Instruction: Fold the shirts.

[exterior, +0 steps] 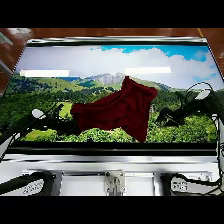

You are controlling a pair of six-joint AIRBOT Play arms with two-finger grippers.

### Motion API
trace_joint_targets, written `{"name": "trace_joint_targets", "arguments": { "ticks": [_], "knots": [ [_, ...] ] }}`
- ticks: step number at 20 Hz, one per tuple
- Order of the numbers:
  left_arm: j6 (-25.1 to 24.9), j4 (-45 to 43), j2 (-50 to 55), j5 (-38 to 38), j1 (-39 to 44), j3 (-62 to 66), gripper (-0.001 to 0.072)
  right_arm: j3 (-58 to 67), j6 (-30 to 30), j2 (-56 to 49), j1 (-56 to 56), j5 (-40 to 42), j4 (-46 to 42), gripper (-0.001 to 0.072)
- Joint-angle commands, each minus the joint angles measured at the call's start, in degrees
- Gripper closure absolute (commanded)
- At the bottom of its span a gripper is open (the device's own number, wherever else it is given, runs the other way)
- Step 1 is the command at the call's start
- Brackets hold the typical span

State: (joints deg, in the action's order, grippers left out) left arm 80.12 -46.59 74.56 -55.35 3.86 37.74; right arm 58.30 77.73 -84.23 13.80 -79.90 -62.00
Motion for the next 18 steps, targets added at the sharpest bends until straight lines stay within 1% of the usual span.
{"name": "trace_joint_targets", "arguments": {
  "ticks": [1,3,6,10,11,12,13,14,15,18],
  "knots": [
    [-2.82,1.57,0.44,1.07,0.09,0.96,0.0666,-5.84,-0.13,0.04,-3.19,1.9,0.35,0.0042],
    [-4.35,1.07,0.09,-0.83,0.09,3.13,0.0667,-9.42,-0.02,0.04,-7.39,6.01,0.81,0.0042],
    [-4.44,-2.47,-1.01,-4.13,0.09,6.36,0.0667,-13.22,0.39,-0.02,-12.0,11.89,5.77,0.0042],
    [-4.44,-3.58,-2.86,-5.33,0.09,8.28,0.0667,-15.34,3.67,-0.02,-15.47,16.35,6.64,0.0043],
    [-4.48,-3.58,-3.19,-5.33,0.09,8.79,0.0667,-15.34,4.61,-0.02,-16.13,17.46,6.78,0.0066],
    [-4.48,-3.58,-3.43,-5.33,0.09,9.42,0.0667,-15.34,5.73,-0.02,-16.87,18.6,6.95,0.0179],
    [-4.48,-3.58,-3.67,-5.33,0.09,10.4,0.0667,-15.34,6.32,-0.02,-17.59,19.76,7.45,0.0265],
    [-4.48,-3.58,-3.85,-5.38,0.09,11.54,0.0667,-15.32,6.1,0.0,-18.23,20.68,8.52,0.0444],
    [-4.57,-3.63,-4.09,-5.64,0.07,13.16,0.0667,-15.23,5.77,0.04,-18.38,20.9,9.55,0.0647],
    [-4.66,-7.43,-6.12,-8.37,-1.07,20.87,0.0669,-12.09,-0.26,2.97,-17.51,18.78,10.86,0.0643]
  ]
}}
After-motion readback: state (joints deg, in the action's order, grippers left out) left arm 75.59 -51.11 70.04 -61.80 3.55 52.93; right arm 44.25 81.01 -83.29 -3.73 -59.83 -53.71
